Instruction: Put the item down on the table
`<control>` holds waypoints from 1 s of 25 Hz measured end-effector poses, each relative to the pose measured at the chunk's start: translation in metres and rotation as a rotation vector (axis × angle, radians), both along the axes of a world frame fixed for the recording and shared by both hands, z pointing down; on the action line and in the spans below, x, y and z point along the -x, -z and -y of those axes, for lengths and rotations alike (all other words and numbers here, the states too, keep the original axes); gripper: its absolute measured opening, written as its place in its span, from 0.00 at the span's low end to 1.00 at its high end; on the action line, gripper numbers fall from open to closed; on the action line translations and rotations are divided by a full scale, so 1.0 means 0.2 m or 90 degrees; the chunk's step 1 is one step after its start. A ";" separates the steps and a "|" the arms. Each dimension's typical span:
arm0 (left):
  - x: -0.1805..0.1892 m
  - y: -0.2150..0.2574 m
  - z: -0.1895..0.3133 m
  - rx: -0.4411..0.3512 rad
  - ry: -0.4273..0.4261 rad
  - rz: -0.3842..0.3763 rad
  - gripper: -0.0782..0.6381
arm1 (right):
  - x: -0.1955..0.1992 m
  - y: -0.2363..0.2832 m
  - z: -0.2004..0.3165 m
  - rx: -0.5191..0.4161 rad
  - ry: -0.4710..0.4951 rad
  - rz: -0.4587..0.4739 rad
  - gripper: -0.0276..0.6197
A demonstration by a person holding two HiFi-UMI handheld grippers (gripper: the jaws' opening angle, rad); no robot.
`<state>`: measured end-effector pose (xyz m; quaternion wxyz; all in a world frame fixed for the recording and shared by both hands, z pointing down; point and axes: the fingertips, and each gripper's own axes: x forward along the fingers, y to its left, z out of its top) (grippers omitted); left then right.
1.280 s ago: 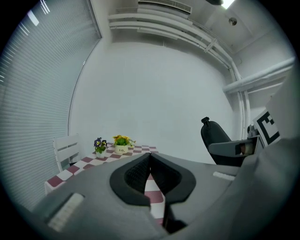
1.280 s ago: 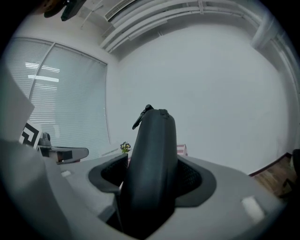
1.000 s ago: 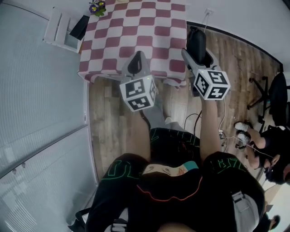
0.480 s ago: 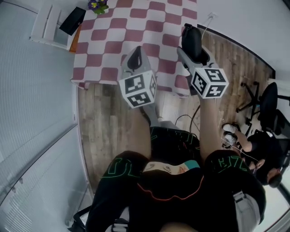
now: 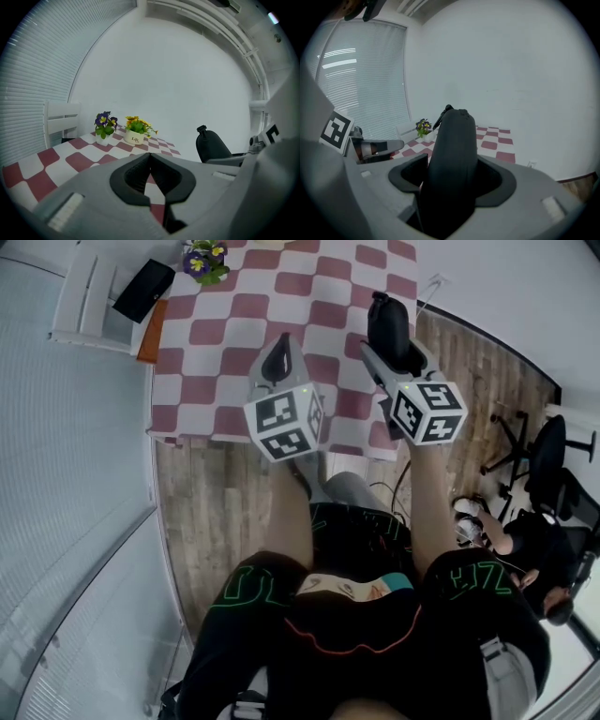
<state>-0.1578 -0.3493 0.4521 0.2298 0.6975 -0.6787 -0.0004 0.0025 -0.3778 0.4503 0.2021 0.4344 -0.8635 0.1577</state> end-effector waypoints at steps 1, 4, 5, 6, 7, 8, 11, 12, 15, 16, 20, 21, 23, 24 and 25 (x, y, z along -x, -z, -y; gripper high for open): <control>0.00 -0.01 0.02 0.002 -0.001 -0.004 0.12 | 0.01 -0.01 0.01 0.003 0.001 -0.003 0.52; 0.01 -0.04 0.06 0.009 -0.005 -0.010 0.12 | 0.03 -0.04 0.04 0.013 0.000 -0.011 0.52; 0.01 -0.05 0.07 0.011 -0.008 -0.010 0.12 | 0.03 -0.05 0.05 0.016 -0.001 -0.013 0.52; 0.01 -0.06 0.08 0.014 -0.011 -0.011 0.12 | 0.04 -0.06 0.06 0.018 -0.002 -0.015 0.52; 0.00 -0.07 0.09 0.016 -0.014 -0.012 0.12 | 0.04 -0.06 0.07 0.020 -0.002 -0.018 0.52; 0.00 -0.08 0.10 0.018 -0.016 -0.014 0.12 | 0.05 -0.07 0.08 0.022 -0.002 -0.020 0.52; -0.02 -0.11 0.13 0.024 -0.021 -0.018 0.12 | 0.05 -0.10 0.10 0.031 0.000 -0.027 0.52; -0.02 -0.12 0.14 0.026 -0.022 -0.018 0.12 | 0.05 -0.11 0.11 0.035 0.001 -0.028 0.52; -0.03 -0.14 0.17 0.033 -0.021 -0.016 0.12 | 0.05 -0.15 0.14 0.044 0.003 -0.030 0.52; -0.02 -0.15 0.17 0.036 -0.019 -0.018 0.12 | 0.06 -0.16 0.14 0.047 0.005 -0.030 0.52; -0.03 -0.17 0.20 0.046 -0.015 -0.026 0.12 | 0.07 -0.20 0.19 0.059 0.014 -0.027 0.52; -0.04 -0.18 0.21 0.047 -0.016 -0.023 0.12 | 0.07 -0.21 0.21 0.061 0.016 -0.026 0.52; -0.05 -0.19 0.24 0.050 -0.015 -0.018 0.12 | 0.07 -0.24 0.24 0.067 0.021 -0.025 0.52; -0.04 -0.20 0.25 0.054 -0.013 -0.016 0.12 | 0.08 -0.26 0.25 0.072 0.024 -0.024 0.52; -0.04 -0.20 0.26 0.057 -0.011 -0.015 0.12 | 0.09 -0.28 0.26 0.079 0.028 -0.022 0.52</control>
